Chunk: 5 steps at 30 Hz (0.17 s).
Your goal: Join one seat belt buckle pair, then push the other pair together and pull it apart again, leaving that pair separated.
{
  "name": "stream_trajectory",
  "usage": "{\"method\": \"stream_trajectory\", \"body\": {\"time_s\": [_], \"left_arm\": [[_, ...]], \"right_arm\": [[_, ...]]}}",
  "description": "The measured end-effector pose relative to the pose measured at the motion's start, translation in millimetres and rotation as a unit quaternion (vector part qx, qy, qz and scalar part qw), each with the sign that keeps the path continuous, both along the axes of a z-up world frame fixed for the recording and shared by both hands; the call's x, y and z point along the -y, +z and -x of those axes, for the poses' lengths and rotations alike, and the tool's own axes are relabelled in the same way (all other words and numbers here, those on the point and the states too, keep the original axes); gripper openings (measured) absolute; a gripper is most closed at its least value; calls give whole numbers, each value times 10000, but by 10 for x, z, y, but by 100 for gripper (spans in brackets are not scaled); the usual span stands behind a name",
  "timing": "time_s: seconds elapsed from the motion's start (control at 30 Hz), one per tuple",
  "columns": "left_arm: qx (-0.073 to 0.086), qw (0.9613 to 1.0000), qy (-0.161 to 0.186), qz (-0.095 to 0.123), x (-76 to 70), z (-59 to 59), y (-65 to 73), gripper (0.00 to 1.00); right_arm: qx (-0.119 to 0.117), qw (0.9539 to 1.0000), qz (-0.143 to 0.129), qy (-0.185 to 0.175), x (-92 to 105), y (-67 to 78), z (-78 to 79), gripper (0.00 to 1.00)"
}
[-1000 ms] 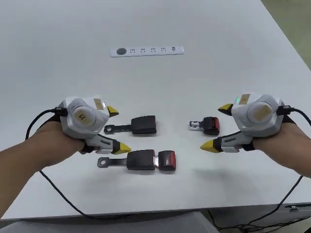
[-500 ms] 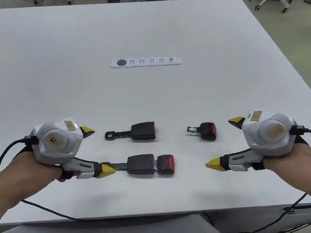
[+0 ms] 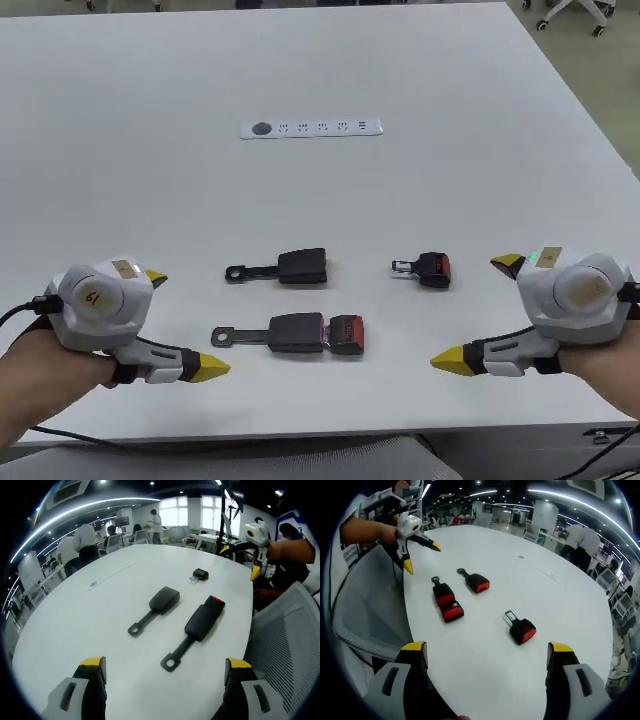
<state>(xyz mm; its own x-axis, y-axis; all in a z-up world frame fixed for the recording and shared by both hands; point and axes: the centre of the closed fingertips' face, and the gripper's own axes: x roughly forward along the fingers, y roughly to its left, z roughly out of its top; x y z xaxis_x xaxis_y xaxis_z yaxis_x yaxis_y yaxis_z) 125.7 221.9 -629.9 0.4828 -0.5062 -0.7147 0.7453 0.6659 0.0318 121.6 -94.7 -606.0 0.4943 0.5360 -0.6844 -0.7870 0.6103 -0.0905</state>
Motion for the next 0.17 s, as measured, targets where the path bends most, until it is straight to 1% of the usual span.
{"method": "stream_trajectory", "body": {"time_s": [0.07,0.17], "left_arm": [[27,10000,23,45,19,12,45,100],[68,9999,20,100,32,31,64,100]], "right_arm": [[-20,10000,-30,-58,11,12,8,100],[-26,9999,-8,-105,38,2,15,100]]}}
